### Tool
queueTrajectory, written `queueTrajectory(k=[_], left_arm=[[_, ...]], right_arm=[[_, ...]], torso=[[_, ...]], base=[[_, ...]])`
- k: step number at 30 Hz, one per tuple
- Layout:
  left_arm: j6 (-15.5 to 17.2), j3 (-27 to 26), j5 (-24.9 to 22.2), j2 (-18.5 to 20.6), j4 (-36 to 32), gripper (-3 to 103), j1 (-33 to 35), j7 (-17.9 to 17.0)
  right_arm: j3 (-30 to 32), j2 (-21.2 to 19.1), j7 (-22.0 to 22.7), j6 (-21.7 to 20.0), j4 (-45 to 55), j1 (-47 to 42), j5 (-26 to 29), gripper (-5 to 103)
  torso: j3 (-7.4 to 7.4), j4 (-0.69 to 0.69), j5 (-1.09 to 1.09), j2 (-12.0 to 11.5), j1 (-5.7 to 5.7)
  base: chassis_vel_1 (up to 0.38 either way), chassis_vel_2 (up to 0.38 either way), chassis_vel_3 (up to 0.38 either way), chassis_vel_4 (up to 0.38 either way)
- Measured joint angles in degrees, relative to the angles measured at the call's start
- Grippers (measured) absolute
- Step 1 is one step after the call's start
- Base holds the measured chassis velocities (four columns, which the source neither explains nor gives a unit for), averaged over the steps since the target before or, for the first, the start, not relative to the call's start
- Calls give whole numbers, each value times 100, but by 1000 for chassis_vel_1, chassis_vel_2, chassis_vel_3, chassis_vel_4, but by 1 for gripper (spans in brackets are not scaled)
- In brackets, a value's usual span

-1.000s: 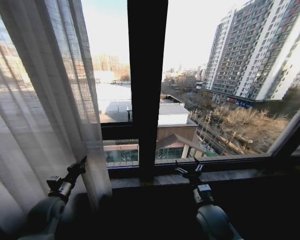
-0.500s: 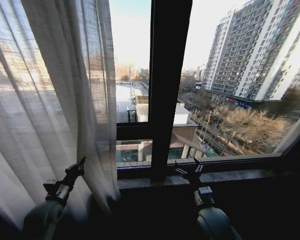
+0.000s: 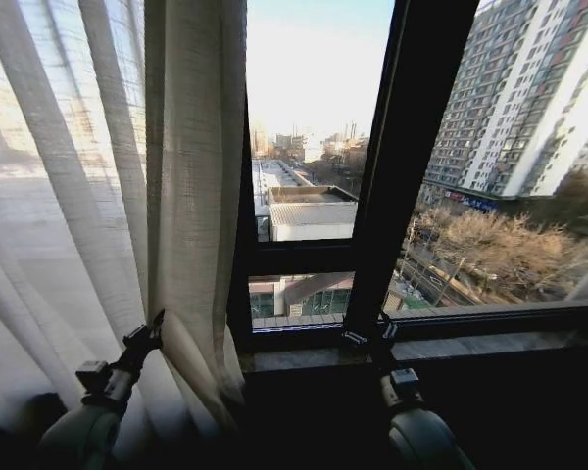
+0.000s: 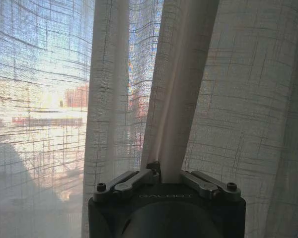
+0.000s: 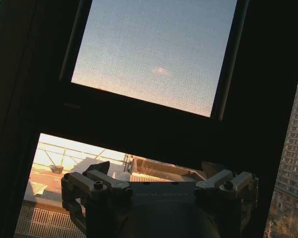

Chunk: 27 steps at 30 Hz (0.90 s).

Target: Open the curtains by pulling them apart, changing their state from closed to fully open.

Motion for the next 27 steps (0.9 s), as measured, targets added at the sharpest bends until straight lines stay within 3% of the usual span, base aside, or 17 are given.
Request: queueTrajectory(k=[27], left_arm=[[-9, -152, -21, -90, -363, 0, 264, -15]], right_arm=[[-34, 103, -12, 116, 121, -189, -165, 100]], torso=[[1, -1, 0, -1, 0]], base=[[349, 354, -356, -352]])
